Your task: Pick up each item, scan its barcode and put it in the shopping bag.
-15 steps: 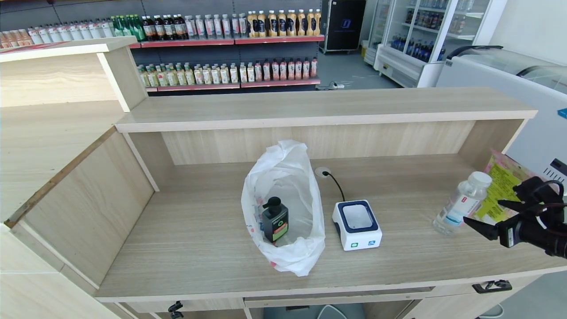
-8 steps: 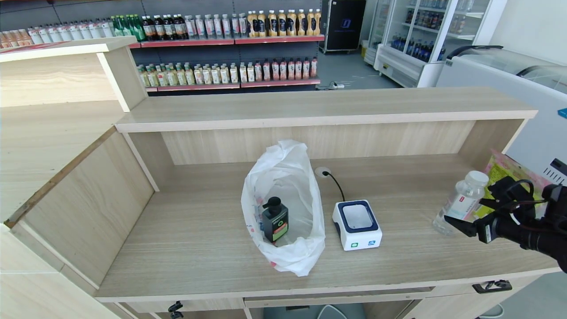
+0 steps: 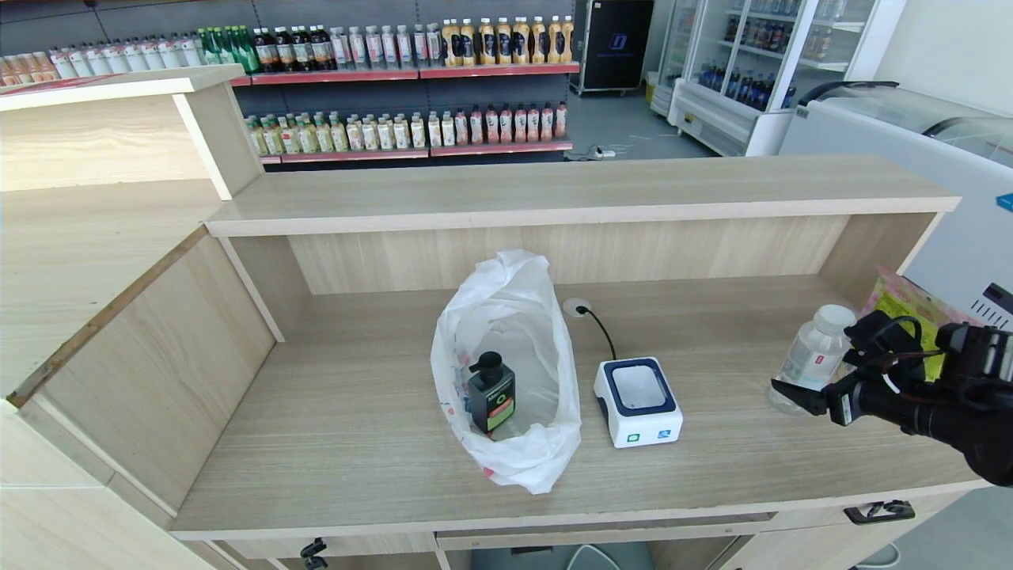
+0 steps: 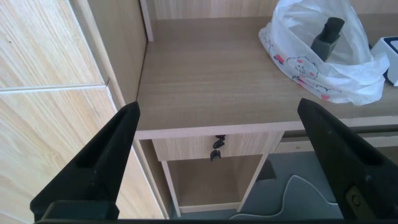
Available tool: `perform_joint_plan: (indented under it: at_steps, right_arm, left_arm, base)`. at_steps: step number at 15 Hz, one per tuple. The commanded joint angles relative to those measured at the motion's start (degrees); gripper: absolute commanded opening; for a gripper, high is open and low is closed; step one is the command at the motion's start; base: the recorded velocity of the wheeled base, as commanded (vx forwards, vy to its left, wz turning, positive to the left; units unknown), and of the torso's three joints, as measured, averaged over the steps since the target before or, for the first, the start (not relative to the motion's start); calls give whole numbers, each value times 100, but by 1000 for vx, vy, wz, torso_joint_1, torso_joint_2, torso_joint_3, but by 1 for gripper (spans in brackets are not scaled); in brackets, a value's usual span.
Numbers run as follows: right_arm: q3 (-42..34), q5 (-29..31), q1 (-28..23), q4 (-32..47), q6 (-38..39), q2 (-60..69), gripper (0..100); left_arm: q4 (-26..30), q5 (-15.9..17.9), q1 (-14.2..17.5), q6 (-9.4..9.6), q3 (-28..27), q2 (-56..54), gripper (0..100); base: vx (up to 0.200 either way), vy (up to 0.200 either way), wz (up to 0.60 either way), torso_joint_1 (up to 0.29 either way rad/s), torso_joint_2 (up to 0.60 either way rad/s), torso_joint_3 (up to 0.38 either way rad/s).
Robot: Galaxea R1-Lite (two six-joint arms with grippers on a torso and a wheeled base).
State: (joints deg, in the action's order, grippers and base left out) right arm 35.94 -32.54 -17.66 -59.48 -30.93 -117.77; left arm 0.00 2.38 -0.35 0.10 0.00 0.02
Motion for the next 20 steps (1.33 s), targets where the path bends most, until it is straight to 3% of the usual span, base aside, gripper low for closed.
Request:
perform_joint_plan:
  at_steps: [1, 9, 18, 19, 20]
  right_arm:
    - [1, -7, 17, -2, 17, -26, 100]
    - [168, -7, -35, -82, 746, -114, 100]
    - [432, -16, 70, -345, 755, -519, 100]
    - [449, -16, 70, -345, 755, -527, 0]
    - [467, -16, 70, -345, 772, -545, 0]
  left_arm:
    - [0, 0, 0, -1, 0, 6, 100]
    - [0, 0, 0, -1, 0, 6, 100]
    - [0, 0, 0, -1, 0, 6, 100]
    - [0, 0, 0, -1, 0, 6, 100]
    - [0, 0, 0, -1, 0, 6, 100]
  base:
    - [0, 0, 0, 0, 0, 0]
    - [0, 0, 0, 0, 0, 0]
    - [0, 0, 0, 0, 0, 0]
    - [0, 0, 0, 0, 0, 0]
    - [0, 0, 0, 0, 0, 0]
